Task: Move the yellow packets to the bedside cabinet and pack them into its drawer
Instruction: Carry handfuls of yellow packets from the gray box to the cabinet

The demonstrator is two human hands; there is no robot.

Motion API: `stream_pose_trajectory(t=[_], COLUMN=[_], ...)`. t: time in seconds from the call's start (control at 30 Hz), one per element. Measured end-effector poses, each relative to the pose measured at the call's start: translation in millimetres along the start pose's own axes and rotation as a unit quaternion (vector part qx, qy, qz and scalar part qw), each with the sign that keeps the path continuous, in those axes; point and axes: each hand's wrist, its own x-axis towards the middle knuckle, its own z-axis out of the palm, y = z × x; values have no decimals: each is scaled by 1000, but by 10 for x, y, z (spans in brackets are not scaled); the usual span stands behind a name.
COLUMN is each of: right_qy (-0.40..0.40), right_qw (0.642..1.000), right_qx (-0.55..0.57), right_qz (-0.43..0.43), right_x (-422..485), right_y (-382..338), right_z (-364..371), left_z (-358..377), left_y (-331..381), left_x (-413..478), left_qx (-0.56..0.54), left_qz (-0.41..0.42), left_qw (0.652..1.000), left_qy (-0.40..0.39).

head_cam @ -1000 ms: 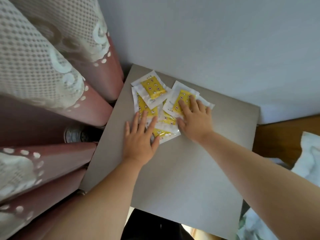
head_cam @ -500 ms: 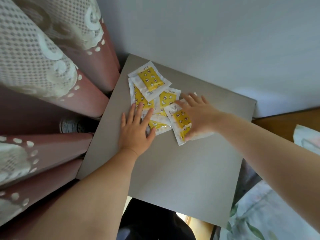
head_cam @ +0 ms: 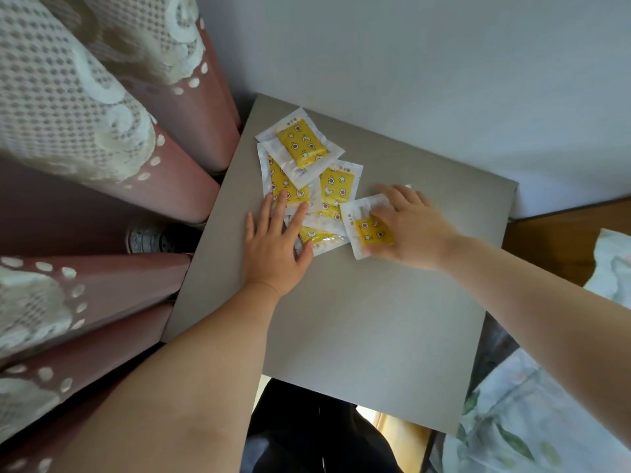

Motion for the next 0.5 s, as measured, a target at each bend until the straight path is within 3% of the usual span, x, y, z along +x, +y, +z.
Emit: stream_pose_trajectory(t=[0.07,0.2,0.5], right_qy=[9,-62,-62], right_qw=[999,996,980], right_qx=[47,-59,-185], right_qz=[8,12,43], right_x=[85,233,241], right_y=[12,-34,-93], right_z=[-100,-170,-189], left_z=[3,2,8], left_y=[2,8,-2], left_x=[0,-4,4], left_qx=[2,2,1], left_qz=[-1,1,0], left_qw=[1000,1000,1000], left_qy=[2,5,8])
